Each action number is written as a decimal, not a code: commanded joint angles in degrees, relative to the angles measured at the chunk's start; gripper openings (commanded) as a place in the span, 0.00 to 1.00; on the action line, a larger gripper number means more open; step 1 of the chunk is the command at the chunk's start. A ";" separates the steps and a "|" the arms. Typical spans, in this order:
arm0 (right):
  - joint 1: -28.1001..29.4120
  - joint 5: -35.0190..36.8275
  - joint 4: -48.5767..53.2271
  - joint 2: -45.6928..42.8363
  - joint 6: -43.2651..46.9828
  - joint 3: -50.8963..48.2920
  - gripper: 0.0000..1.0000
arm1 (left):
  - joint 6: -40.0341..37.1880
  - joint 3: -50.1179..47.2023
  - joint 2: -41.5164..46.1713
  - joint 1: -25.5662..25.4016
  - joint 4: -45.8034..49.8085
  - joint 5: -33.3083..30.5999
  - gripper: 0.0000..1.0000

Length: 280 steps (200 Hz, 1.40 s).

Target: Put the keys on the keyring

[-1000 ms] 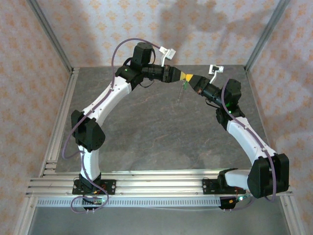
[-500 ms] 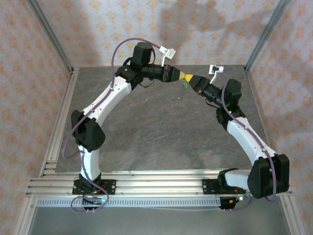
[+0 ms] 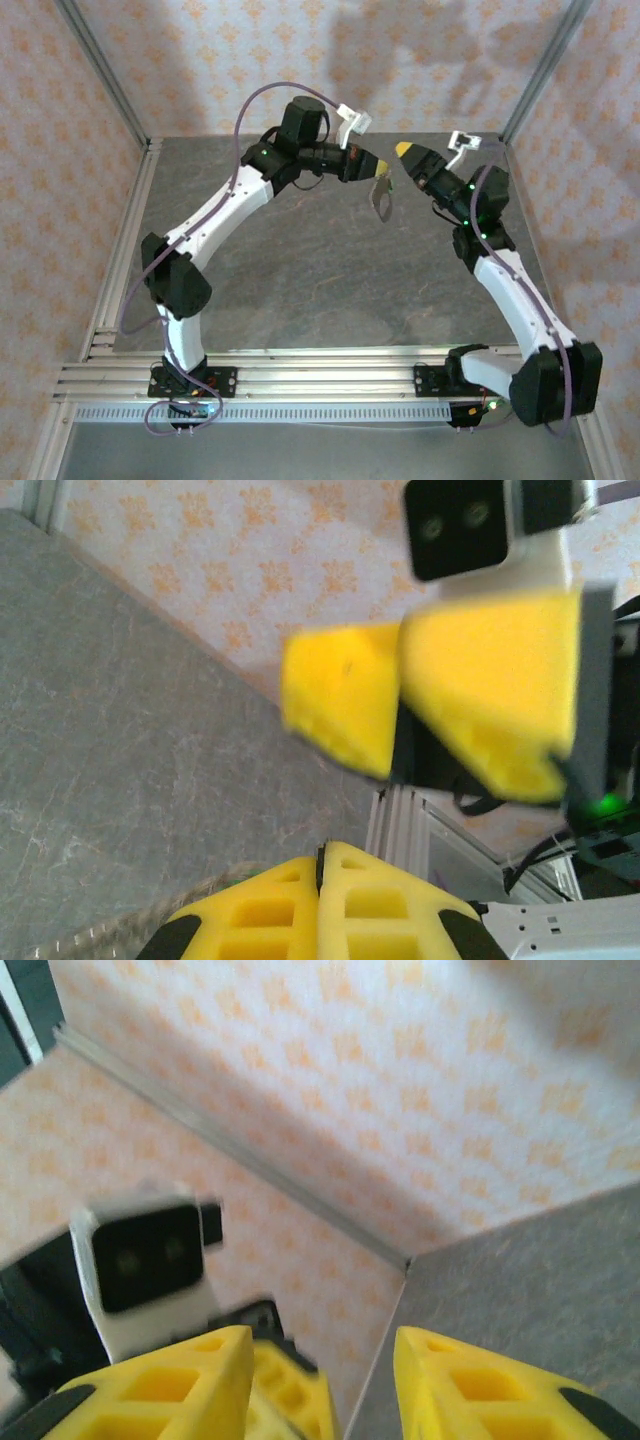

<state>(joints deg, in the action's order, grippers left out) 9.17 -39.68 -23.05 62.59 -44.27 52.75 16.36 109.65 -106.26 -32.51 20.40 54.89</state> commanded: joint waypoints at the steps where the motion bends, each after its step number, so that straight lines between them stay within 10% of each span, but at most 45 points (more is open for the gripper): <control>1: -0.54 8.91 3.83 -5.23 2.29 1.75 0.44 | -0.91 -3.38 7.67 0.28 -10.44 -8.17 0.00; 69: -0.52 9.32 1.22 -7.97 3.61 -0.96 0.45 | -3.19 -19.16 16.94 -1.57 -34.44 -27.55 0.00; 135: 1.54 5.27 -9.81 -3.45 2.79 -1.56 0.46 | -1.00 -26.75 18.12 -2.63 -56.42 -32.91 0.00; 280: 2.88 -7.68 -16.00 -2.12 12.98 5.40 0.43 | 0.35 -20.30 16.49 -3.68 -52.72 -15.94 0.00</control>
<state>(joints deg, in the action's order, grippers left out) 11.60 -42.09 -35.68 61.87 -34.11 54.70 15.44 86.54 -89.82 -36.01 -29.26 34.54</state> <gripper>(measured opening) 0.435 0.043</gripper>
